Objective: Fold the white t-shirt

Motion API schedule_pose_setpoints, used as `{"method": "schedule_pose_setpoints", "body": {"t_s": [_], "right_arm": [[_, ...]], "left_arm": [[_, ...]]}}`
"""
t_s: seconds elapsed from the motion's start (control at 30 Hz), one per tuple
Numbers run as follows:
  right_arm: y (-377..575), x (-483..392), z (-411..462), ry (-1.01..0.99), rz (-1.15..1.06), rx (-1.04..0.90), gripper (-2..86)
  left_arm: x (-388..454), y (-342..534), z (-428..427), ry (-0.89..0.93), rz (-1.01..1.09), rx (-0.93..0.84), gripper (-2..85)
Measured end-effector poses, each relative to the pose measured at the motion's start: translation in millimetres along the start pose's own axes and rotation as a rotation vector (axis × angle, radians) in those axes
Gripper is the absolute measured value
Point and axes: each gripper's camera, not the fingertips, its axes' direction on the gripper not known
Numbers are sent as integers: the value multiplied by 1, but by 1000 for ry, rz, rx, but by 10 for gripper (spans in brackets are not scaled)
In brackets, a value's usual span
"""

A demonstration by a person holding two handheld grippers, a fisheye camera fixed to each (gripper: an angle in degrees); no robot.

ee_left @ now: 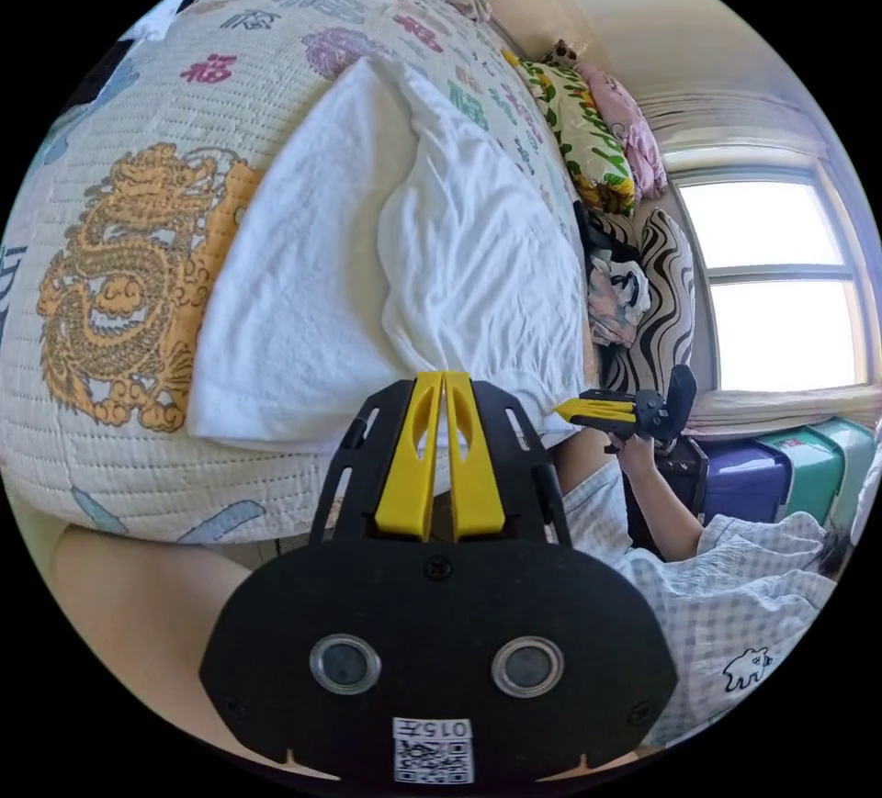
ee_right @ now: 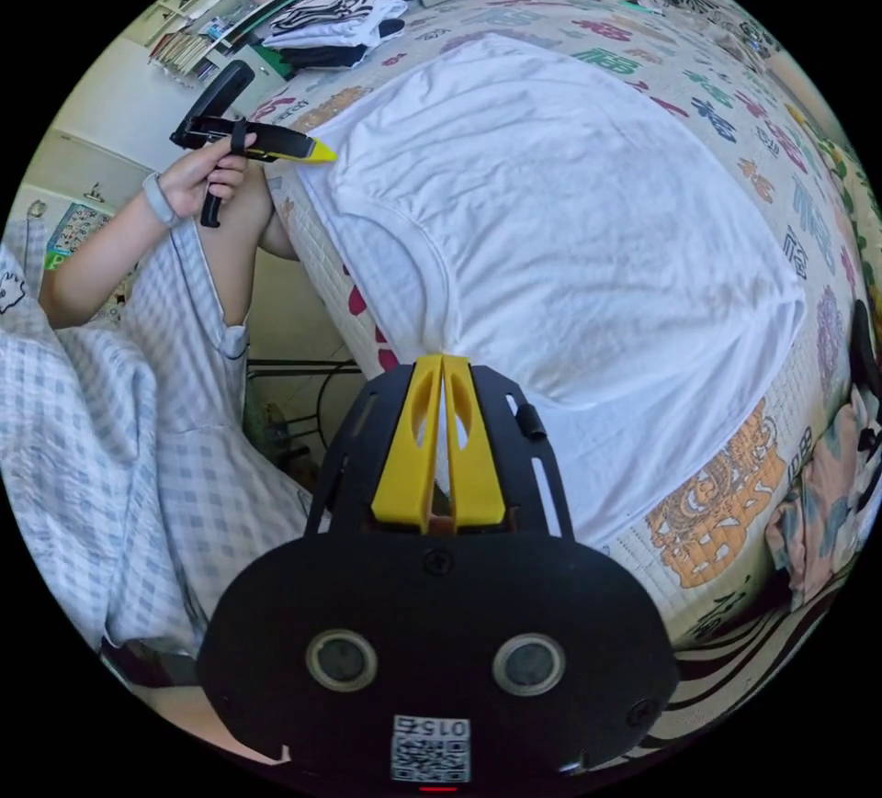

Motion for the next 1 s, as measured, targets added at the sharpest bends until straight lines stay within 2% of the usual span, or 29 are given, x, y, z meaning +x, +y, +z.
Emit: {"method": "schedule_pose_setpoints", "body": {"t_s": [0.2,0.37,0.53,0.7,0.87,1.0], "right_arm": [[4,-27,17,69,-3,52,-7],[-6,-33,36,7,37,81,-7],[-21,-40,60,12,48,47,-7],[-34,-53,72,-37,6,15,-5],[-47,-62,92,110,26,42,11],[-75,-59,103,173,18,52,76]], "left_arm": [[-7,22,-31,-8,8,76,1],[-17,23,0,137,-40,-21,66],[-25,19,23,166,-88,5,8],[-23,36,-2,125,-50,53,-3],[-29,45,1,125,-68,56,32],[-32,45,13,116,-107,24,68]]}}
